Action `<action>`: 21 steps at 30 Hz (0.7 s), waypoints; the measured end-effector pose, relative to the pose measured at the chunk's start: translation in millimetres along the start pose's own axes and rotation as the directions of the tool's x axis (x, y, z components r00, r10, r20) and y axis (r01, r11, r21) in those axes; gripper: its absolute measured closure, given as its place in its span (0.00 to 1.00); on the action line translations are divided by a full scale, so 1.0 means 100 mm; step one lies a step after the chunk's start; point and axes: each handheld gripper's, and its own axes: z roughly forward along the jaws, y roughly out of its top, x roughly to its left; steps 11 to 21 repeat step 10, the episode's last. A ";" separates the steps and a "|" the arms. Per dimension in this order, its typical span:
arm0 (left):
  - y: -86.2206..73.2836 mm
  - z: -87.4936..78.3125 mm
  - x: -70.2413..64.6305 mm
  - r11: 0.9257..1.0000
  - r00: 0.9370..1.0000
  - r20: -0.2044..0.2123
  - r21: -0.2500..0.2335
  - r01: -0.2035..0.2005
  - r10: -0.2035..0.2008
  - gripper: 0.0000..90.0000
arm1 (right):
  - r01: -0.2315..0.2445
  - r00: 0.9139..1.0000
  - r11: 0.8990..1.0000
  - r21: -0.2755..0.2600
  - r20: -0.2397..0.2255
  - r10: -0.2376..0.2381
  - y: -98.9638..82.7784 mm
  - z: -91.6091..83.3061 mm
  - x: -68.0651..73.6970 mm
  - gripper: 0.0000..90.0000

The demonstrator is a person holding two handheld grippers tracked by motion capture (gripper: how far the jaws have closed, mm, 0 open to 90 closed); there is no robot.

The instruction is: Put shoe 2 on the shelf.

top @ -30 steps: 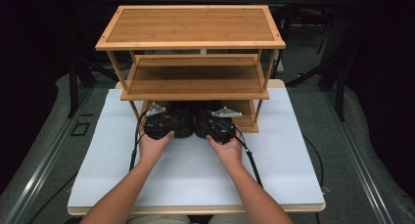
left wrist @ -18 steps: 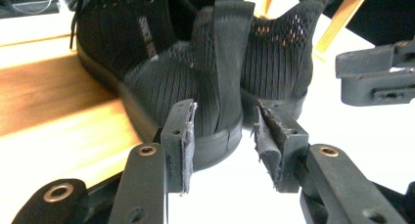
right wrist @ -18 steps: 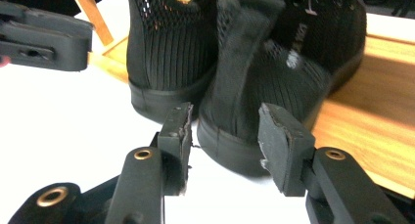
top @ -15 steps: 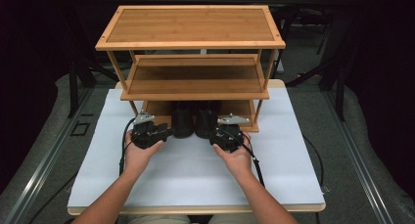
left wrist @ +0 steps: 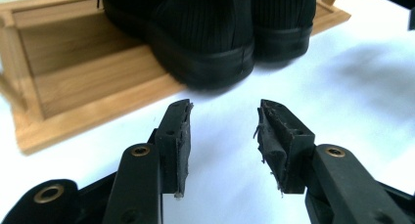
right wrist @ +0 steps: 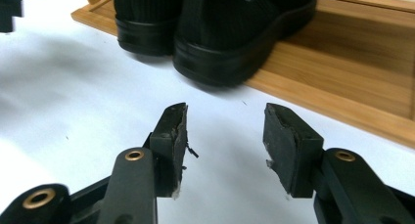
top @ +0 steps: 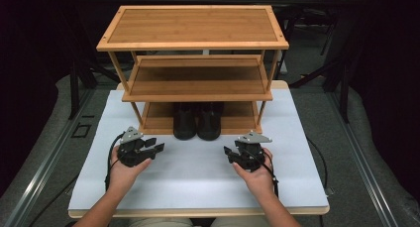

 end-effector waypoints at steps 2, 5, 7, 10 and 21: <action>-0.06 -0.03 0.02 1.000 1.000 -0.007 0.003 0.004 -0.004 0.62 | -0.012 1.000 1.000 -0.009 0.008 0.012 -0.06 -0.04 -0.02 0.57; -0.14 -0.04 0.08 1.000 0.999 -0.016 0.003 0.031 -0.031 0.61 | -0.009 1.000 0.999 -0.033 0.015 0.010 -0.15 -0.07 -0.05 0.56; -0.18 -0.03 0.10 0.999 0.999 -0.022 0.011 0.040 -0.040 0.59 | -0.010 0.999 0.999 -0.037 0.034 0.011 -0.21 -0.07 -0.07 0.54; -0.20 0.00 0.11 0.999 0.999 -0.023 0.006 0.044 -0.043 0.55 | -0.025 0.999 0.999 -0.024 0.047 0.027 -0.26 -0.05 -0.09 0.51; -0.20 0.00 0.11 0.999 0.999 -0.023 0.006 0.044 -0.043 0.55 | -0.025 0.999 0.999 -0.024 0.047 0.027 -0.26 -0.05 -0.09 0.51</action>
